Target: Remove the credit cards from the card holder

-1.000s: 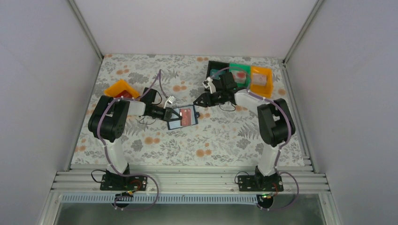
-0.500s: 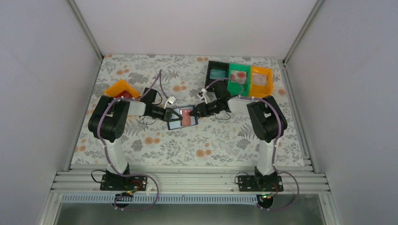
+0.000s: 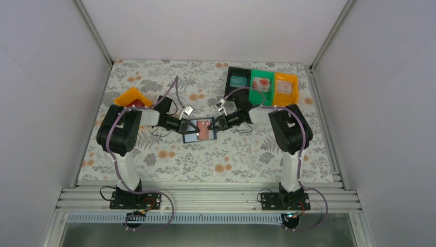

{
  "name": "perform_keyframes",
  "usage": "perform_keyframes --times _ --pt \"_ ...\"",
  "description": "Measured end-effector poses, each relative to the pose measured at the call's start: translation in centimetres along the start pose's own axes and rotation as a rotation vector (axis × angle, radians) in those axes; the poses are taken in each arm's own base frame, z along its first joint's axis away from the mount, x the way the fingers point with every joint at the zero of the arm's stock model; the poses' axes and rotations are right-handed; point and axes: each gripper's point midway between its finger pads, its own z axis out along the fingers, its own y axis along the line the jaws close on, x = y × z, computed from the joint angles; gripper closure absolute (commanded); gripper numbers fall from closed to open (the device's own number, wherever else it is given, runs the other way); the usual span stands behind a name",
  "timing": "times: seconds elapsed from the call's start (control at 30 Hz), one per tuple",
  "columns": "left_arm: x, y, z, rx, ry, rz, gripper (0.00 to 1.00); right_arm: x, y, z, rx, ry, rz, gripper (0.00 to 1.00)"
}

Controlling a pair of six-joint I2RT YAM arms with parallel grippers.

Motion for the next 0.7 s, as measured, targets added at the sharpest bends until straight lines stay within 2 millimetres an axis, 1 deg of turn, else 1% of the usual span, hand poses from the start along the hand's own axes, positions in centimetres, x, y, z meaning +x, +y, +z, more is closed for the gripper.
perform_keyframes --times 0.27,0.3,0.37,0.43,0.63,0.7 --pt "-0.3 -0.3 -0.2 0.011 -0.001 0.027 0.75 0.7 0.4 -0.1 -0.027 0.024 -0.015 0.96" --pt "-0.4 -0.3 -0.2 0.016 -0.005 0.029 0.72 0.7 0.5 -0.1 -0.028 0.025 -0.014 0.96" --pt "-0.5 -0.5 -0.2 0.026 -0.013 0.03 0.62 0.6 0.5 -0.1 -0.029 0.026 -0.016 0.96" --pt "-0.7 -0.6 -0.1 0.033 -0.018 0.034 0.57 0.4 0.7 -0.1 -0.031 0.024 -0.023 0.96" --pt "-1.2 -0.8 0.1 0.035 -0.028 0.022 0.56 0.4 0.4 -0.1 -0.03 0.024 -0.018 0.96" --pt "-1.3 -0.7 0.1 0.029 -0.032 0.016 0.66 0.4 0.2 -0.1 -0.029 0.025 -0.013 0.96"
